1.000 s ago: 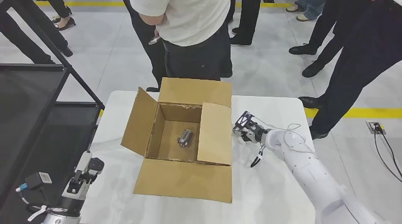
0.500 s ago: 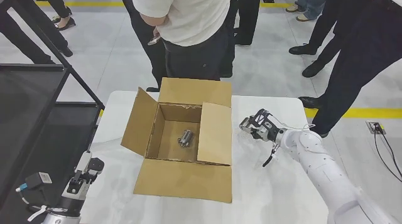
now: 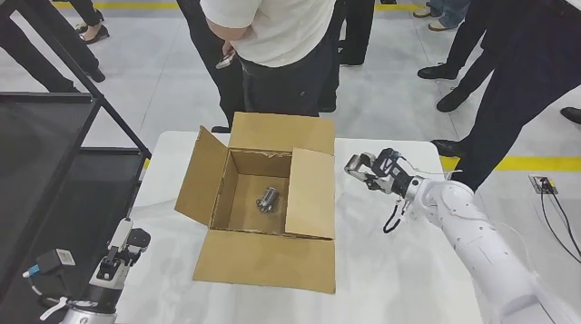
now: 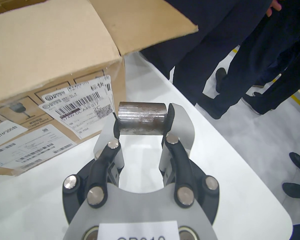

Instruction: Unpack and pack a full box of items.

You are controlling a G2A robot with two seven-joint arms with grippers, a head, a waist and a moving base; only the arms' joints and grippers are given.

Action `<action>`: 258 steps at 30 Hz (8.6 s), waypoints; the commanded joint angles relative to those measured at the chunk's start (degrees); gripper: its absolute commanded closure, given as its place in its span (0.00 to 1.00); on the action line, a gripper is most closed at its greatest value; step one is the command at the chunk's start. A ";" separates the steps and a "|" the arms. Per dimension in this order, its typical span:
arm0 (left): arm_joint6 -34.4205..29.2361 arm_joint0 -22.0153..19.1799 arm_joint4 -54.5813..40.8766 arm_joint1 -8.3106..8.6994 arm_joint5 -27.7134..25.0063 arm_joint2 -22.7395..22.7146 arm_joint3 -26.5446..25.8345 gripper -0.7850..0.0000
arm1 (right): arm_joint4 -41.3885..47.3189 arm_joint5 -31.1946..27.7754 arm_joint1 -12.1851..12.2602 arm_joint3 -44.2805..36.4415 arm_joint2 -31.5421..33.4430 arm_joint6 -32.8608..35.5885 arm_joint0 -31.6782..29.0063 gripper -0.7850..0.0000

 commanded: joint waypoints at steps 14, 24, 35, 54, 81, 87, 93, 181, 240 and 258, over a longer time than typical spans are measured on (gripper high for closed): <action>0.00 0.00 0.00 0.00 0.00 0.00 0.00 0.00 | -1.60 0.05 4.74 -31.08 5.83 11.72 -7.83 1.00; 0.00 0.00 0.00 0.00 0.00 0.00 0.00 0.00 | 3.33 -2.37 4.26 -44.69 4.93 25.27 -10.95 1.00; 0.00 0.00 0.00 0.00 0.00 0.00 0.00 0.00 | 7.82 -1.22 2.57 -43.89 2.58 30.80 -9.04 1.00; 0.99 -0.05 -0.56 -0.12 0.61 -0.26 0.08 0.00 | 10.05 -2.93 0.27 -41.78 -1.47 34.92 -5.37 1.00; 0.23 3.16 -2.99 -0.68 -2.90 -1.93 0.44 0.00 | 18.84 -8.01 -25.20 -2.58 -25.02 40.38 11.93 1.00; -0.22 3.42 -3.43 -0.75 -3.44 -2.41 0.64 0.00 | 17.56 -7.47 -29.26 2.60 -26.47 39.59 12.49 1.00; -0.41 3.54 -3.59 -0.77 -3.62 -2.63 0.74 0.00 | 16.58 -6.78 -30.55 4.11 -26.99 39.03 12.65 1.00; 0.06 1.94 2.10 -1.76 -1.73 -0.04 -0.43 0.00 | 1.74 -2.48 -19.69 -20.20 -15.60 31.89 5.30 0.00; -1.13 1.94 2.30 -1.96 -2.43 1.50 -1.24 0.00 | 0.19 20.74 1.09 -85.02 53.10 43.98 -64.69 0.00; -3.31 1.47 -0.09 -1.77 -3.13 -0.19 0.65 0.00 | 7.11 11.38 2.85 -49.13 55.02 41.50 -45.94 0.00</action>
